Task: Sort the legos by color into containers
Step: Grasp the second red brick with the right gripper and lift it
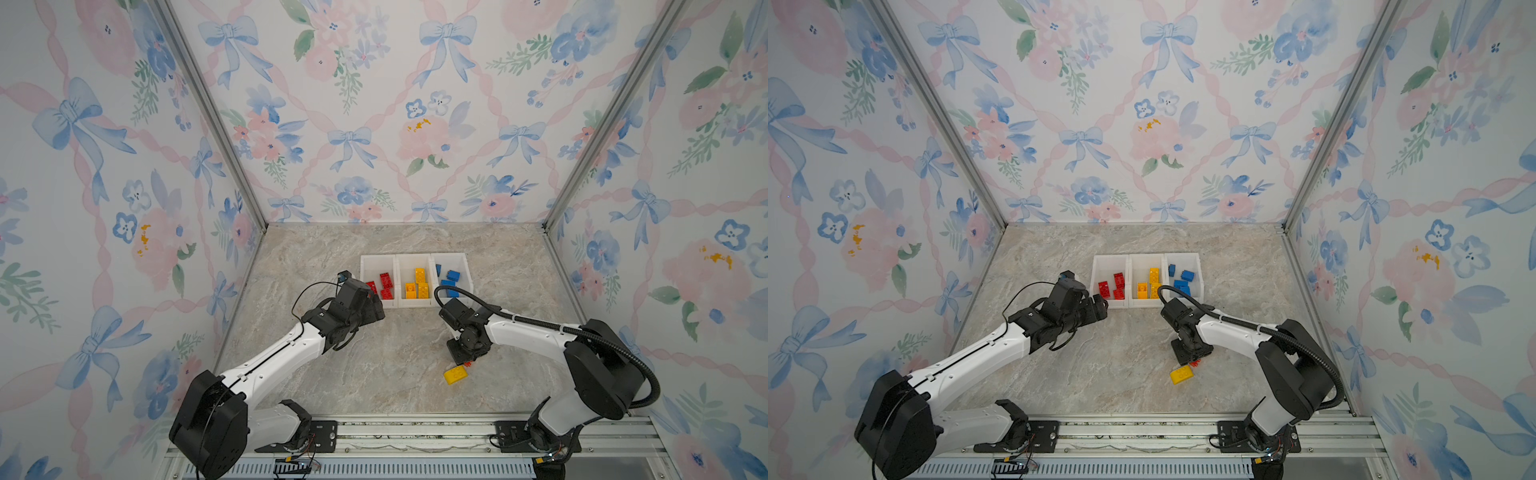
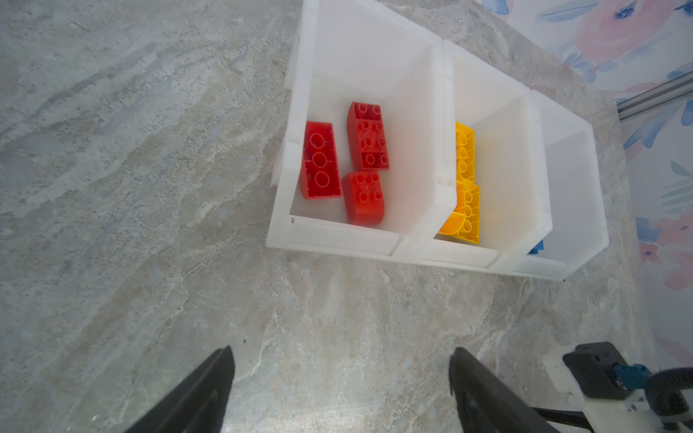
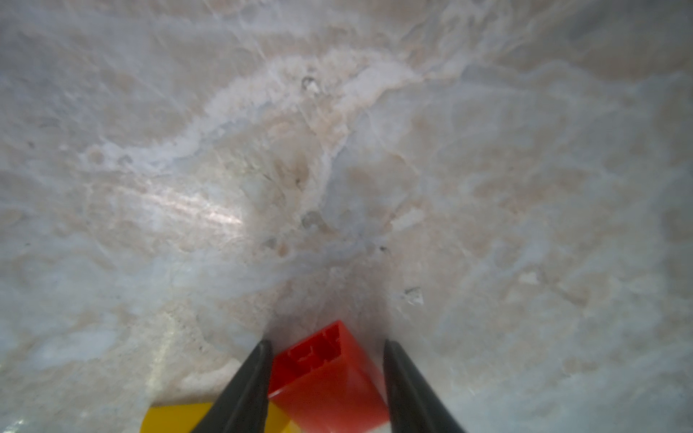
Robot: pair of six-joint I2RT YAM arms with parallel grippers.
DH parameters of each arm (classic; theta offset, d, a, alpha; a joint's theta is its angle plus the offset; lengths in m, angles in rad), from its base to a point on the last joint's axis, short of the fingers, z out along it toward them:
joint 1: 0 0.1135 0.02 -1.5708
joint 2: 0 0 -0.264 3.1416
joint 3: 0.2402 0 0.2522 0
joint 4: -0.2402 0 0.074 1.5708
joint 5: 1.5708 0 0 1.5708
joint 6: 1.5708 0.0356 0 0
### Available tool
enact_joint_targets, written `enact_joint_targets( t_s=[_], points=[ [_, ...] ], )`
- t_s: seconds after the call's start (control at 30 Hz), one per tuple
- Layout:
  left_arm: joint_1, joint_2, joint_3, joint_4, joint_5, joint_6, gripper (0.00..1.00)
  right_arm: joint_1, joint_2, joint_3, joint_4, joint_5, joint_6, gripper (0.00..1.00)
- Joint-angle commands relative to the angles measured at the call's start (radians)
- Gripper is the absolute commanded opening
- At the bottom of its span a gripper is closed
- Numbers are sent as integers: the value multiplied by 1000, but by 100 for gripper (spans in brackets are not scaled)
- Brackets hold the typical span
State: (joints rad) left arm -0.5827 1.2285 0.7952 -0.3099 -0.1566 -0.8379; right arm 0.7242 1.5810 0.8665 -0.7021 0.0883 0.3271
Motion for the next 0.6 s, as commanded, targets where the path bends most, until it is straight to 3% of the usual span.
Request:
enact_joint_targets(
  t_s=[0.0, 0.27, 0.57],
  points=[
    [-3, 11, 27, 5, -3, 23, 92, 18, -13, -42, -61, 10, 28, 50],
    [-3, 16, 25, 14, -1, 17, 92, 22, -16, -40, -61, 21, 35, 38],
    [-4, 4, 21, 15, -6, 13, 92, 22, -25, 1, -72, 48, 33, 31]
  ],
)
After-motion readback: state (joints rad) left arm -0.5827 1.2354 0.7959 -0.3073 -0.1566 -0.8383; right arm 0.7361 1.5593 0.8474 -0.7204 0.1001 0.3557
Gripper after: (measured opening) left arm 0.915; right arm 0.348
